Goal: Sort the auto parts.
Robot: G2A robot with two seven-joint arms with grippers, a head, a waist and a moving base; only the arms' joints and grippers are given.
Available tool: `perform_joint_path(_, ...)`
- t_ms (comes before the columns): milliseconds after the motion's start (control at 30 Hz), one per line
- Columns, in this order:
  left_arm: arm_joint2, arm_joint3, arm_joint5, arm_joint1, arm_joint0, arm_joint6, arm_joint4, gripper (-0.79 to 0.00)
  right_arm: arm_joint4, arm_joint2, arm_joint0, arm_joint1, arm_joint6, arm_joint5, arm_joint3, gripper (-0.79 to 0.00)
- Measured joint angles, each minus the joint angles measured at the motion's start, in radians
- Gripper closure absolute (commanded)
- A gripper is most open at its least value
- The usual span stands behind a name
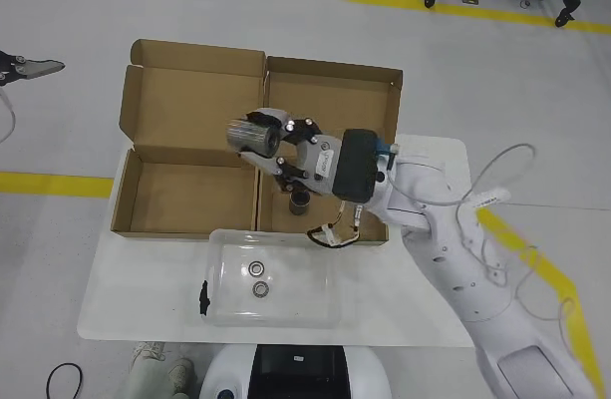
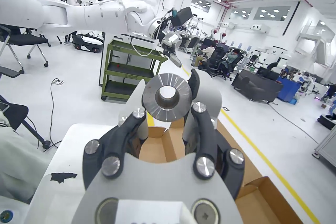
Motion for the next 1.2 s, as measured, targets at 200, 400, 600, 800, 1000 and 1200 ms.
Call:
perform_joint_path(200,0.0,0.0,0.0,0.0,0.0,0.0,0.0,-0.785,0.015,0.063,-0.023,0.012,0.053,0.002,-0.081,0.0)
perform_joint_path(400,0.0,0.0,0.0,0.0,0.0,0.0,0.0,-0.785,0.025,0.102,-0.053,0.02,0.085,-0.001,-0.127,0.0)
perform_joint_path(600,0.0,0.0,0.0,0.0,0.0,0.0,0.0,-0.785,0.018,0.111,-0.076,0.023,0.071,-0.007,-0.125,0.0)
perform_joint_path(800,0.0,0.0,0.0,0.0,0.0,0.0,0.0,-0.785,-0.006,0.095,-0.084,0.023,0.074,-0.01,-0.099,0.0)
perform_joint_path(1000,0.0,0.0,0.0,0.0,0.0,0.0,0.0,-0.785,-0.024,0.092,-0.115,0.026,0.081,-0.013,-0.07,0.0)
perform_joint_path(1200,0.0,0.0,0.0,0.0,0.0,0.0,0.0,-0.785,-0.042,0.091,-0.155,0.031,0.093,-0.007,-0.015,0.0)
